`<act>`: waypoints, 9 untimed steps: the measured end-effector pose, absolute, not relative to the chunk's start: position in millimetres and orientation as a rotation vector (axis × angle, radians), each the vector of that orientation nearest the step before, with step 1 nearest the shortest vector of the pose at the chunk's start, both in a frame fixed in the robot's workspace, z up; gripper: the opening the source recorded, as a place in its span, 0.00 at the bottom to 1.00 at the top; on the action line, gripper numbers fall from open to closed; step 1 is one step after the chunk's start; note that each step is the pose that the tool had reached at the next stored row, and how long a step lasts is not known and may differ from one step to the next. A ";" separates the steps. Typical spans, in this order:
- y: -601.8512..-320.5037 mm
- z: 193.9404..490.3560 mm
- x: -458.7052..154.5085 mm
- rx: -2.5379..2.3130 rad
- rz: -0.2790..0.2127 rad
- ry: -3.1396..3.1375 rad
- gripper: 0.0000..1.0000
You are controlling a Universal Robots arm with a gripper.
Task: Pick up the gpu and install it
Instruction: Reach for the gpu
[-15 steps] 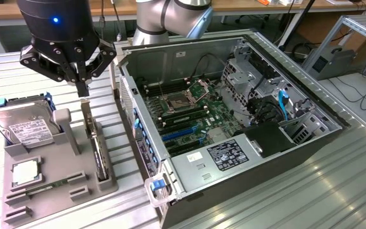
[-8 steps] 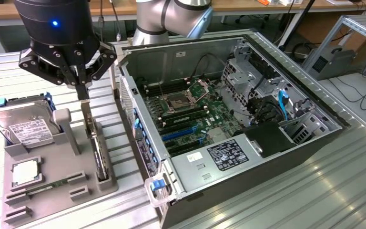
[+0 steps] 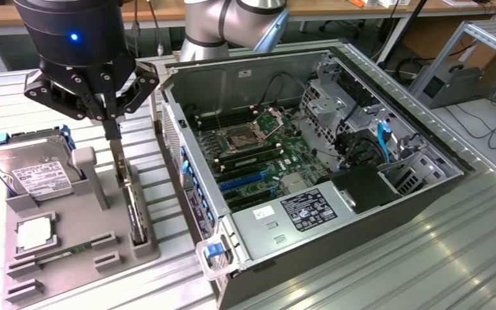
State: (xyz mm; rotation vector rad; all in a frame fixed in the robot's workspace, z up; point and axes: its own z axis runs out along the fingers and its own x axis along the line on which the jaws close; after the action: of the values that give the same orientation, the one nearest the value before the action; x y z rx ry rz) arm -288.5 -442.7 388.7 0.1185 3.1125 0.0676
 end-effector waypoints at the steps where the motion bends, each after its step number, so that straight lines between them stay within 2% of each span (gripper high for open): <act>1: -443.8 388.7 -288.7 0.119 0.068 3.112 0.11; 9: -453.2 388.1 -291.3 0.119 0.068 3.113 0.11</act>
State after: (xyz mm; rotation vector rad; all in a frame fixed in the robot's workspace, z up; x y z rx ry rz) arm -291.3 -453.2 388.1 0.1185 3.1125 0.0675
